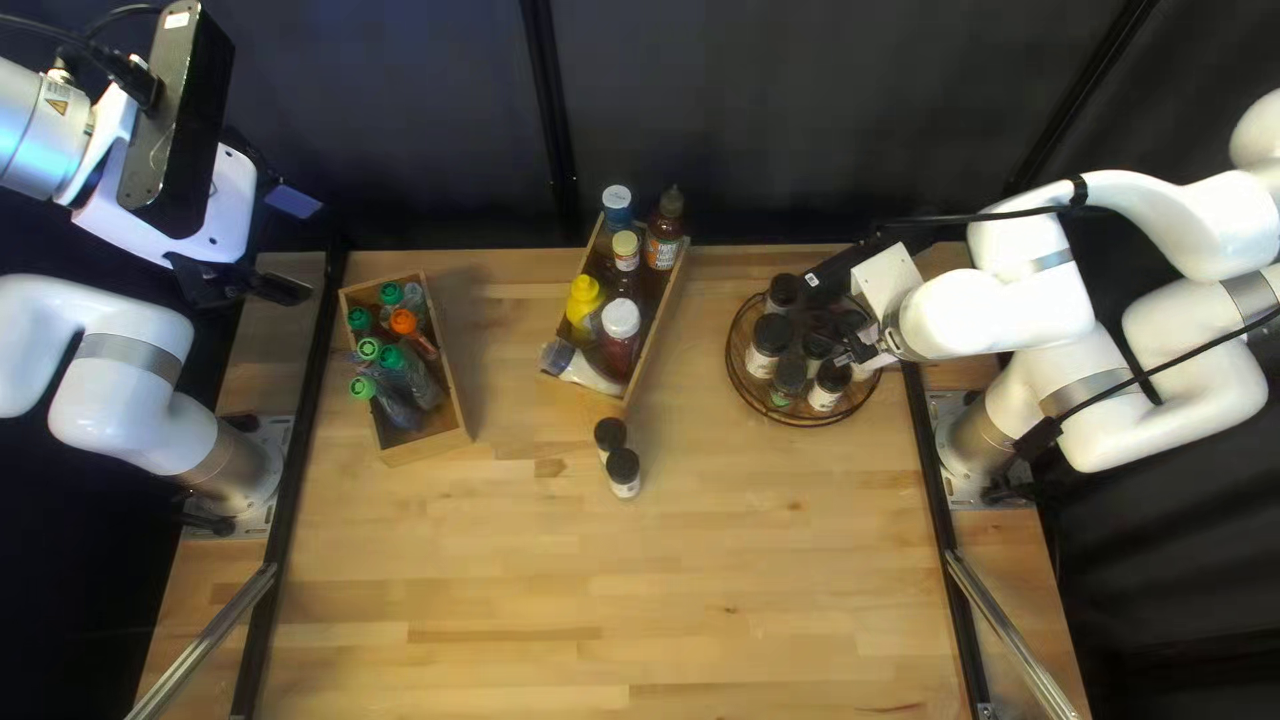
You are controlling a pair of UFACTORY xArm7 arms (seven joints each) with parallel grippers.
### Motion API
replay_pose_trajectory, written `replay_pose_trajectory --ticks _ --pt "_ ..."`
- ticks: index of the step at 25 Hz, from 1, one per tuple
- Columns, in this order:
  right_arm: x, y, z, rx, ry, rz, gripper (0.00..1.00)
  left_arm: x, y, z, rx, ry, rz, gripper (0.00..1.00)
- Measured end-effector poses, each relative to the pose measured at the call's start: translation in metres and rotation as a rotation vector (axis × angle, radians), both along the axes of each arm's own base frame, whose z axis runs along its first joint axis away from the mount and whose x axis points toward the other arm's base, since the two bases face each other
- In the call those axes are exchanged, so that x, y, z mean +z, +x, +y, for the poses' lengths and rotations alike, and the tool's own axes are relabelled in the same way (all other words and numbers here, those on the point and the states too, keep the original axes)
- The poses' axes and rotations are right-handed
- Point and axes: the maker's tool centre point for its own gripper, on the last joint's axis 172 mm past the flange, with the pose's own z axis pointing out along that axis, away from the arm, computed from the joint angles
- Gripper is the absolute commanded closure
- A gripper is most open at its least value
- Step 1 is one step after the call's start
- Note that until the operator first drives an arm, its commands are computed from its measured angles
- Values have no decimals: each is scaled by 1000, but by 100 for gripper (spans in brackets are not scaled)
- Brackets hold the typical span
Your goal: Separate condiments, baby food and spices and place it in 3 different racks/containers
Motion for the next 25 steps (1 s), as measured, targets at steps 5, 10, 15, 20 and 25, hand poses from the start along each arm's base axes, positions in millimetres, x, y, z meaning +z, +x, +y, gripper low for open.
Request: replay_pose_trajectory --ticks 5,10,15,20,25 --pt "-1 11 -4 13 -1 -22 100 0 0 0 0 0 0 0" --pt "-4 15 -7 21 -1 -34 100 0 0 0 0 0 0 0" --pt "-5 14 -8 25 -3 -42 100 0 0 0 0 0 0 0" --pt "-14 8 -5 17 5 -48 100 0 0 0 0 0 0 0" --pt "-23 2 -5 1 19 -57 100 0 0 0 0 0 0 0"
